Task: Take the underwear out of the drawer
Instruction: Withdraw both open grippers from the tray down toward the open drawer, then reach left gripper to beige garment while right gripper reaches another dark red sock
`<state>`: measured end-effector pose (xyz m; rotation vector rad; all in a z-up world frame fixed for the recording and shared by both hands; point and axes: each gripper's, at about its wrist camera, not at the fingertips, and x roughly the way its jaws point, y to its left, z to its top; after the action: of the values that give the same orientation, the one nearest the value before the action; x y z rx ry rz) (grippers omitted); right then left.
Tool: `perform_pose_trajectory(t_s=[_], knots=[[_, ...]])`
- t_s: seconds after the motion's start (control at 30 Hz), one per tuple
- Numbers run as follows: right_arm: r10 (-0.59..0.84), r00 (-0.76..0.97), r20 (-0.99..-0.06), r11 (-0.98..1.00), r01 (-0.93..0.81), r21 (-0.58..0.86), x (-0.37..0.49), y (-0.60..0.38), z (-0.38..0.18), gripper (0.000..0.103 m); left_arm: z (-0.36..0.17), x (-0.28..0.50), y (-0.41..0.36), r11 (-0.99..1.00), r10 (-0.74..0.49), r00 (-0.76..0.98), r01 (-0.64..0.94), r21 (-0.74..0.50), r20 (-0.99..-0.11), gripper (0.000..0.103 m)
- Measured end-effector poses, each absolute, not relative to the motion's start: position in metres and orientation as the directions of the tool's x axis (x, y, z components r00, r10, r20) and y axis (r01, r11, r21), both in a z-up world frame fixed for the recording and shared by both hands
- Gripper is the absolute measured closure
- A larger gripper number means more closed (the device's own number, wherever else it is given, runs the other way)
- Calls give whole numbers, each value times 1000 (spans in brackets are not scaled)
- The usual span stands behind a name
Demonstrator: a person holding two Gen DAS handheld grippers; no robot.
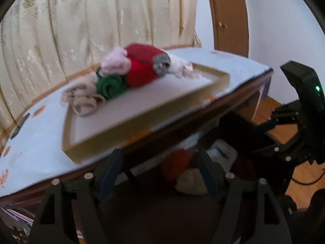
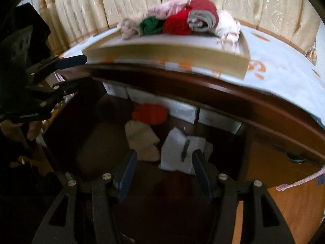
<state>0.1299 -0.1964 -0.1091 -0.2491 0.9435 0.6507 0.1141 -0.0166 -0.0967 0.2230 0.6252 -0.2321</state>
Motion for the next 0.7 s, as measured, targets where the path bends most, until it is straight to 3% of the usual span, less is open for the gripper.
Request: perform_pose_trajectory(t_s=[0.7], knots=[[276,277,-920,757,-653,30,141,-187,-157,44,-160,138,-67,764,-174,550,599,241,-817,27]])
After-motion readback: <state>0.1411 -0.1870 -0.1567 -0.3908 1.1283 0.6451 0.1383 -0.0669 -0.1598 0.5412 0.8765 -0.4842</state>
